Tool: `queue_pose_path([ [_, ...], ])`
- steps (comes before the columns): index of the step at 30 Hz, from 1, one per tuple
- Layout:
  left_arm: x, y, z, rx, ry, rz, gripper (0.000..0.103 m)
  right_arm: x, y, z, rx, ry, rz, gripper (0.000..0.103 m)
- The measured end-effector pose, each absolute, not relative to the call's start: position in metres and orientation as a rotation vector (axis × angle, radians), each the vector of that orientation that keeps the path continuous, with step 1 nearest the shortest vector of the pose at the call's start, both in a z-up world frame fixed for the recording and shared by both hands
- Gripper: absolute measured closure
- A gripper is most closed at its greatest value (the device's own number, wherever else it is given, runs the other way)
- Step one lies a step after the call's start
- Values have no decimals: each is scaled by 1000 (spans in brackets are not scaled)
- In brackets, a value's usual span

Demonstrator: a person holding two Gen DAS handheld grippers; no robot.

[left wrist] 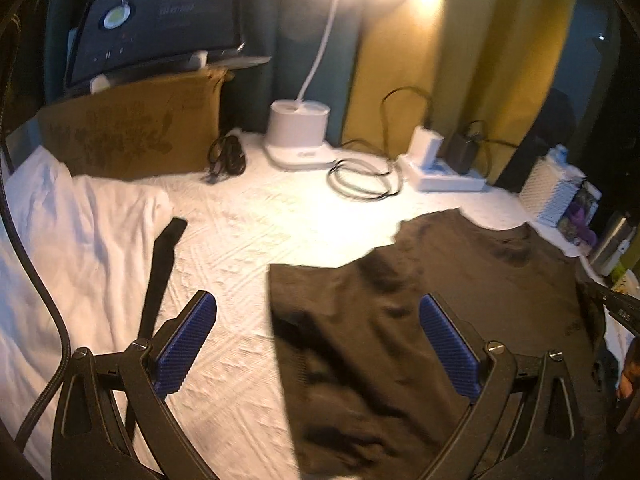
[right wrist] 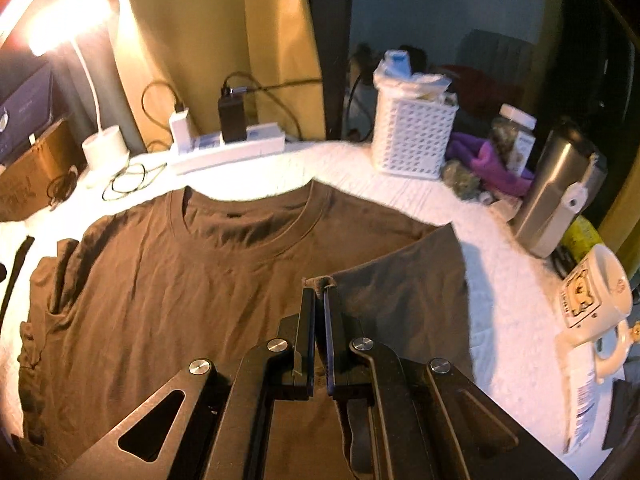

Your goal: Fold small clothes

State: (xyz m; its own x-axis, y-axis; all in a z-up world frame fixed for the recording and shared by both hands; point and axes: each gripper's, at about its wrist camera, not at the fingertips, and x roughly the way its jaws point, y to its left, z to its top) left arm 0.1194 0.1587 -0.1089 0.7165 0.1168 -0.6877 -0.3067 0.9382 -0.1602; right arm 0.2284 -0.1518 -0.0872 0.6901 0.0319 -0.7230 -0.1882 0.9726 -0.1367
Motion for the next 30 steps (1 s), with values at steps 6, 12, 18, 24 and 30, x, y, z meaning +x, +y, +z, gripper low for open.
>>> queue_pose_path([
  [6, 134, 176, -136, -278, 815, 231, 3, 235, -148, -107, -191, 860, 135, 100],
  [12, 144, 174, -148, -286, 844, 190, 12, 242, -141, -125, -195, 935, 164, 100],
  [18, 149, 161, -154, -231, 852, 152, 57, 240, -136, -133, -226, 963, 167, 98],
  [24, 143, 163, -153, -252, 841, 135, 97, 230, -141, -125, -222, 959, 183, 97],
  [30, 123, 167, -137, -263, 784, 176, 99, 216, -153, -112, -223, 940, 172, 97],
])
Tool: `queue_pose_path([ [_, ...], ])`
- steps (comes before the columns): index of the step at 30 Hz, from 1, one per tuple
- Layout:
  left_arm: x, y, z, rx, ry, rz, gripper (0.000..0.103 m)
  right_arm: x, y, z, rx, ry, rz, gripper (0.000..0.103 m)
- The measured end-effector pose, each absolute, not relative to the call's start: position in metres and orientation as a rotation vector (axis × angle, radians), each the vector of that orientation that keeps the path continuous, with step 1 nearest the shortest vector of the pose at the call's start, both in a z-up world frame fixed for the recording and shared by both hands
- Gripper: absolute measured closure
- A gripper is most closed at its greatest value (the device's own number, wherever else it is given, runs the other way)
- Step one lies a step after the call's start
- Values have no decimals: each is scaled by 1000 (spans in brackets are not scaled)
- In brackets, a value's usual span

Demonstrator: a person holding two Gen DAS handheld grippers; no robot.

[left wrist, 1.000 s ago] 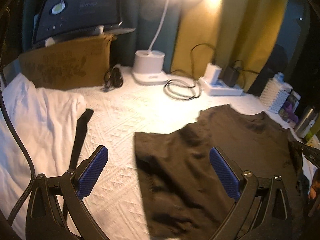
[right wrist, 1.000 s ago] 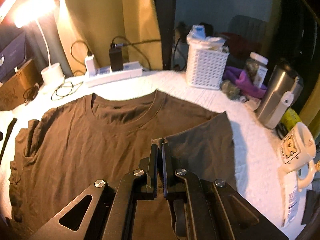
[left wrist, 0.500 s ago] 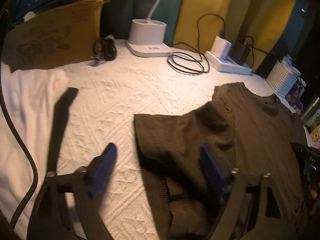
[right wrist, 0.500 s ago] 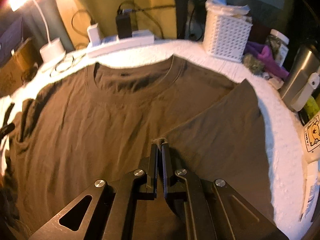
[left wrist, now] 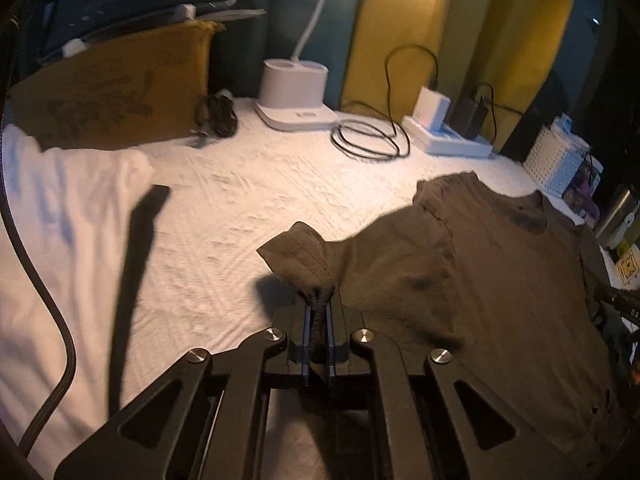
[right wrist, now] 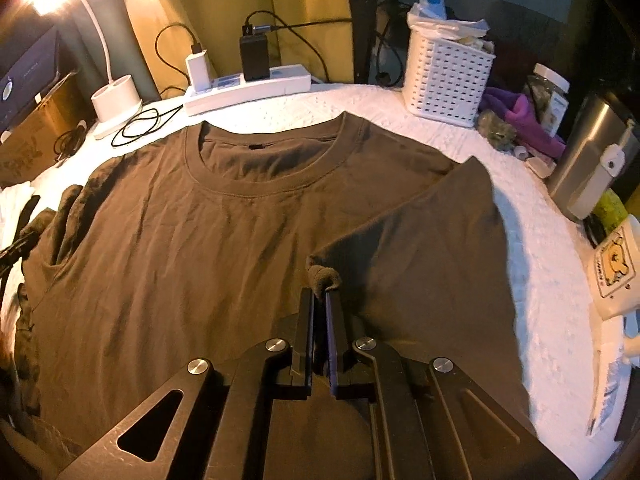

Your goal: Fold small clothes

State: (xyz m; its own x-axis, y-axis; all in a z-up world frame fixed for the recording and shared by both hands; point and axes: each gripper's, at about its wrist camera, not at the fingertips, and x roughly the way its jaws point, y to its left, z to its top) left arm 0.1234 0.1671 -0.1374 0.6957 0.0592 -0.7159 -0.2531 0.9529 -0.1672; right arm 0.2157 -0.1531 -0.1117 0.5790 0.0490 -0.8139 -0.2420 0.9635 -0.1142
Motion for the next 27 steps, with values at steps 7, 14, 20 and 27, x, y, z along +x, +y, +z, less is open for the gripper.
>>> queue_pose_path([
  [7, 107, 169, -121, -263, 738, 205, 99, 200, -175, -101, -253, 918, 108, 97],
  [14, 103, 166, -124, -282, 760, 191, 98, 191, -170, -103, -143, 947, 262, 96],
  [20, 98, 175, -125, -349, 779, 186, 90, 201, -148, -121, -20, 940, 396, 95],
  [27, 82, 188, -125, -375, 757, 214, 42, 195, -162, -96, -194, 891, 220, 7],
])
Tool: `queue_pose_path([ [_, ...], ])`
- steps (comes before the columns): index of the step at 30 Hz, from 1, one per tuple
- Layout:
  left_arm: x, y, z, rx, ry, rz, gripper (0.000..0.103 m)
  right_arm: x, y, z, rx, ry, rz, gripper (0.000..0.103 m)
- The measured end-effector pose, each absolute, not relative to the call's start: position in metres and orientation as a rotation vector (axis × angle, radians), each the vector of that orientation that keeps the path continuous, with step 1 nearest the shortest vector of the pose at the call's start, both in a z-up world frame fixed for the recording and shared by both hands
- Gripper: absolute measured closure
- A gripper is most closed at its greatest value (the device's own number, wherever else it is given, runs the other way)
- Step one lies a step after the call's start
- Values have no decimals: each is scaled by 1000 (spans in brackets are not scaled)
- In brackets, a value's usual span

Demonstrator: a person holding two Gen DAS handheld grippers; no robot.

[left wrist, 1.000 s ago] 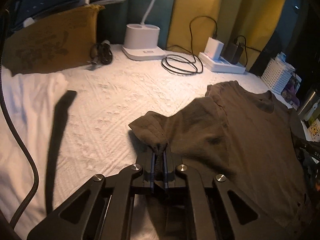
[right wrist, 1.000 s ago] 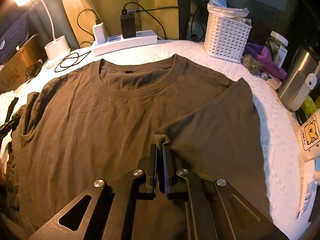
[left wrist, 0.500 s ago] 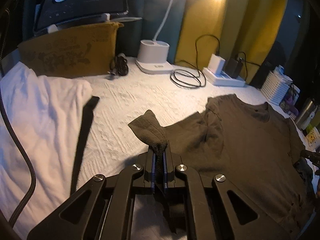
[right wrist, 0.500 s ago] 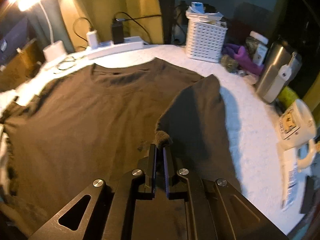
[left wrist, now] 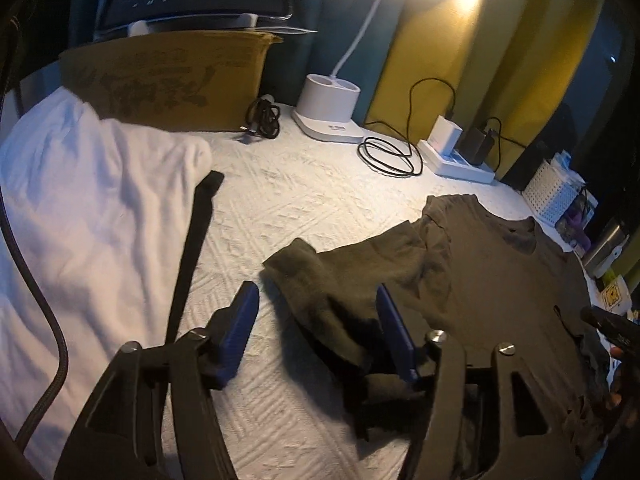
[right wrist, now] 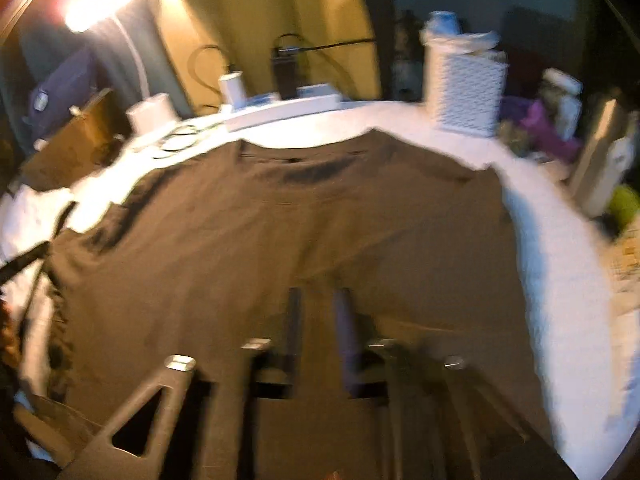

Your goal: Fold small clothes

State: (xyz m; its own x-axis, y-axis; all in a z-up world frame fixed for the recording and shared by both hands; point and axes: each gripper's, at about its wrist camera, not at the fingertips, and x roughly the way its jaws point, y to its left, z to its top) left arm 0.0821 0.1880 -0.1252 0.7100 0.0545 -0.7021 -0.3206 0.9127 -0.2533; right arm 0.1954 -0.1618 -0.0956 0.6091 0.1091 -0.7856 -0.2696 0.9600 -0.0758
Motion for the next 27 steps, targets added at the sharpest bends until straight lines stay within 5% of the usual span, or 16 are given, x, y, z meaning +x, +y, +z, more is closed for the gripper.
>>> queue_pose_path([
  [1, 83, 189, -128, -371, 767, 215, 42, 194, -170, -92, -202, 874, 193, 0],
  [10, 96, 185, -152, -353, 818, 162, 42, 193, -236, -101, -191, 931, -21, 0],
  [11, 96, 183, -152, -352, 808, 151, 44, 192, -236, -103, -184, 935, -9, 0],
  [12, 96, 182, -152, -351, 804, 144, 65, 192, -236, -104, -183, 936, 0, 0],
  [14, 97, 181, -150, -370, 802, 130, 89, 193, -232, -105, -185, 937, 19, 0],
  [17, 92, 180, -137, -378, 754, 151, 97, 191, -225, -103, -181, 928, 57, 0],
  [27, 90, 132, -79, -225, 645, 124, 98, 188, -228, -87, -114, 878, 128, 0],
])
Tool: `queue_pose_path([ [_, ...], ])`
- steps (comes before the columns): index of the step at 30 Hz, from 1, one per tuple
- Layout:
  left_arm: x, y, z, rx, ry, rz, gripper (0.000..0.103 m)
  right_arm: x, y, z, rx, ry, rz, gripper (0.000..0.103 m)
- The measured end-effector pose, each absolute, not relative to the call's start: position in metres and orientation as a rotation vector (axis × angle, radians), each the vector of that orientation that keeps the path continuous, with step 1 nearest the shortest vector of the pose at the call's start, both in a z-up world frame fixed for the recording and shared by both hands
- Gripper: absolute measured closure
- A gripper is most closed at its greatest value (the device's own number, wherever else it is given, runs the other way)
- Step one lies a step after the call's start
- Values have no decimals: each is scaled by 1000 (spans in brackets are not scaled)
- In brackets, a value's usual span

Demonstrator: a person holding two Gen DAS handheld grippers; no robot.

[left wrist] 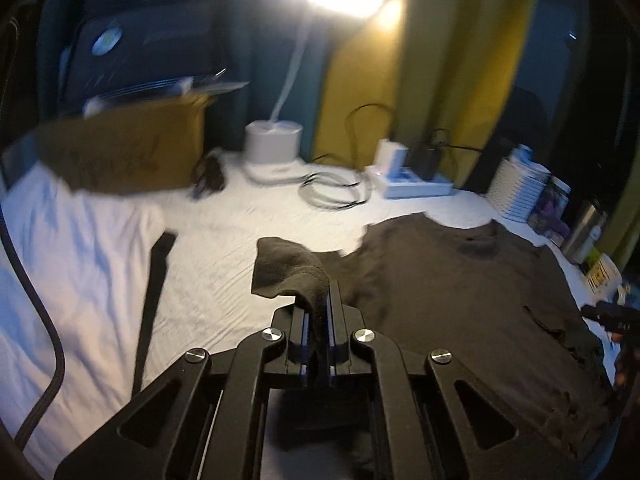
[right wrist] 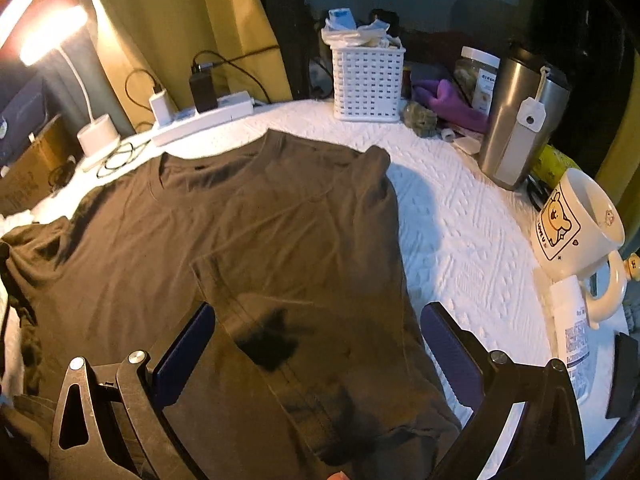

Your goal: Fold small clothes

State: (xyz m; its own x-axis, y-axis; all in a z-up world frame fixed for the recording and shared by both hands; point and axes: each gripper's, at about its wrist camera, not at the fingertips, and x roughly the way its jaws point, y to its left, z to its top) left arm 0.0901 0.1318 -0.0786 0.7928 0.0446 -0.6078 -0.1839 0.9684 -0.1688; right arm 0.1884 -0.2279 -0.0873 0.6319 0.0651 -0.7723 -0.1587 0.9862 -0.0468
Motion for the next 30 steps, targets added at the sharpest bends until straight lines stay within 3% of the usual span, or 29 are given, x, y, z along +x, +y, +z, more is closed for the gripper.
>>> queue_pose_path([
  [18, 151, 12, -109, -12, 817, -33, 98, 184, -275, -88, -14, 848, 162, 0],
  [27, 163, -5, -126, -114, 942, -152, 96, 184, -286, -88, -2, 843, 163, 0],
  [29, 155, 0, -116, -148, 931, -178, 89, 185, -287, -89, 1, 844, 159, 0],
  [30, 151, 5, -110, -165, 922, -186, 74, 184, -287, -90, 1, 846, 157, 0],
])
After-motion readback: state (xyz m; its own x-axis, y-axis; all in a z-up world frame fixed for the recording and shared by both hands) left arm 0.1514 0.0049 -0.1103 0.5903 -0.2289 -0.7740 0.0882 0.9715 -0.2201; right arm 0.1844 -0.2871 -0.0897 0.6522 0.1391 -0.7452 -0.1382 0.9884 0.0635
